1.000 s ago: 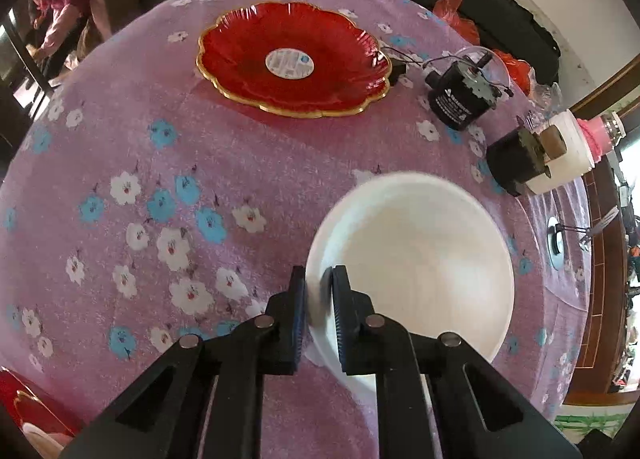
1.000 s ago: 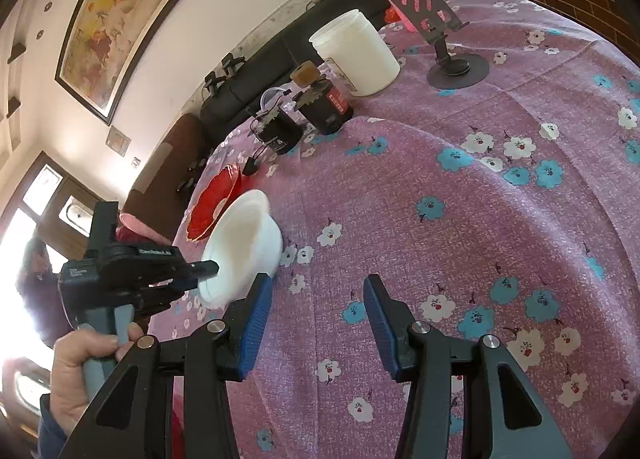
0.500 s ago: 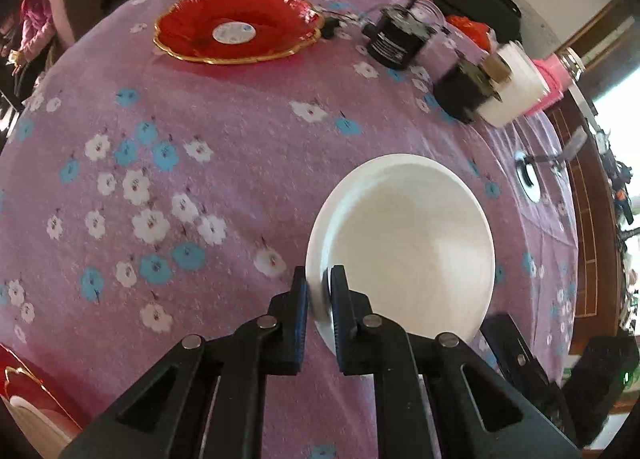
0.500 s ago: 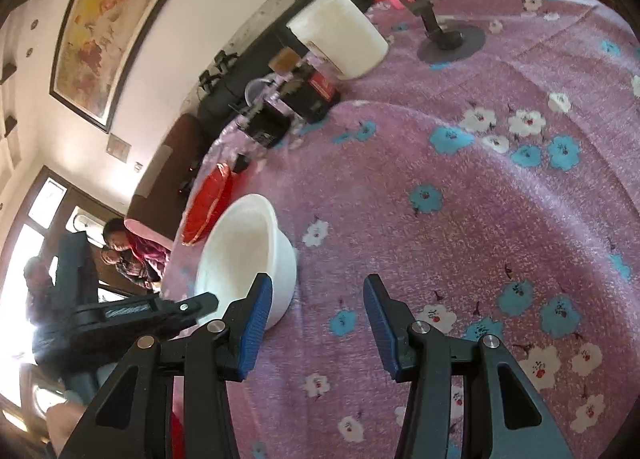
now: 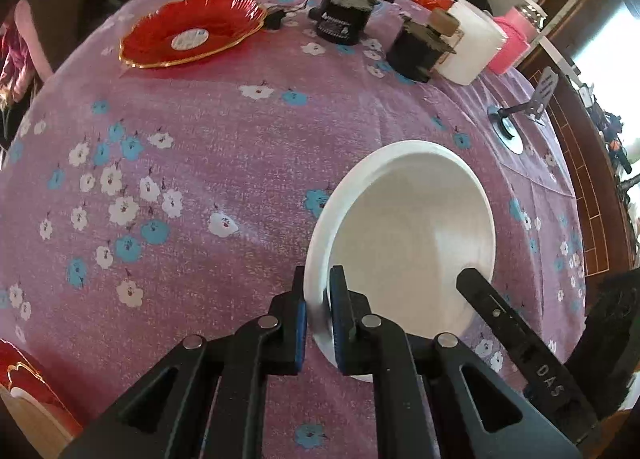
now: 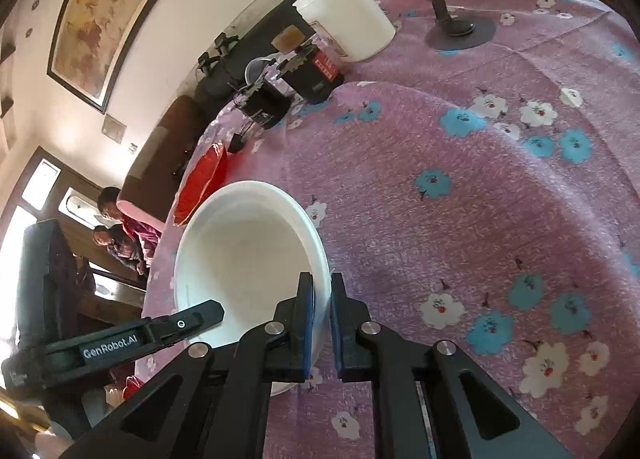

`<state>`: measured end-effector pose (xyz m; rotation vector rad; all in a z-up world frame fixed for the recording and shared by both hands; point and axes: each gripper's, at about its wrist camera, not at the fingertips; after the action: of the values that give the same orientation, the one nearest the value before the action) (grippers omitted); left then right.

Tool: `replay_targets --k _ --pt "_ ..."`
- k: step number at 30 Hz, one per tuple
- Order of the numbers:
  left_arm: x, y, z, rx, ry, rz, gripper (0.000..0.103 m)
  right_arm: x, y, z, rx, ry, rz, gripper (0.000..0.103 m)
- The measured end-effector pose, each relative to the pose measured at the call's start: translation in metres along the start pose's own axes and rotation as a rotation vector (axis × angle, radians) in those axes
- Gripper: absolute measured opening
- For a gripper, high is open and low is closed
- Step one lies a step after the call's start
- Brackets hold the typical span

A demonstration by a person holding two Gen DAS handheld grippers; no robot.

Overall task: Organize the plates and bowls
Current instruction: 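Carry the second white bowl with both grippers toward the plate stack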

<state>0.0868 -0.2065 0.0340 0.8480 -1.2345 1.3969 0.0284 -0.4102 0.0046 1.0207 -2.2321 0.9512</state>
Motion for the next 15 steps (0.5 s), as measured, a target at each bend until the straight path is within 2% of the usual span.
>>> replay_targets --k 6,15 --pt "0.018 0.011 0.008 -0.033 -0.017 0.085 0.01 0.017 0.003 -0.006 0.011 -0.004 0.015 0.009" --pt "0.046 0.039 0.0 -0.048 -0.021 0.228 0.011 0.038 0.014 -0.033 0.103 -0.028 0.042 0.009"
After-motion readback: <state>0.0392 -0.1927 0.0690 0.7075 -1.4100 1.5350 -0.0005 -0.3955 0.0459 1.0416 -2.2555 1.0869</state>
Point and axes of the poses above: each gripper's, at about its wrist camera, not at the fingertips, and x roughly against the way its jaws point, z to its right, y to its underside, and after that the axes turned 6 degrees about -z, right-handed
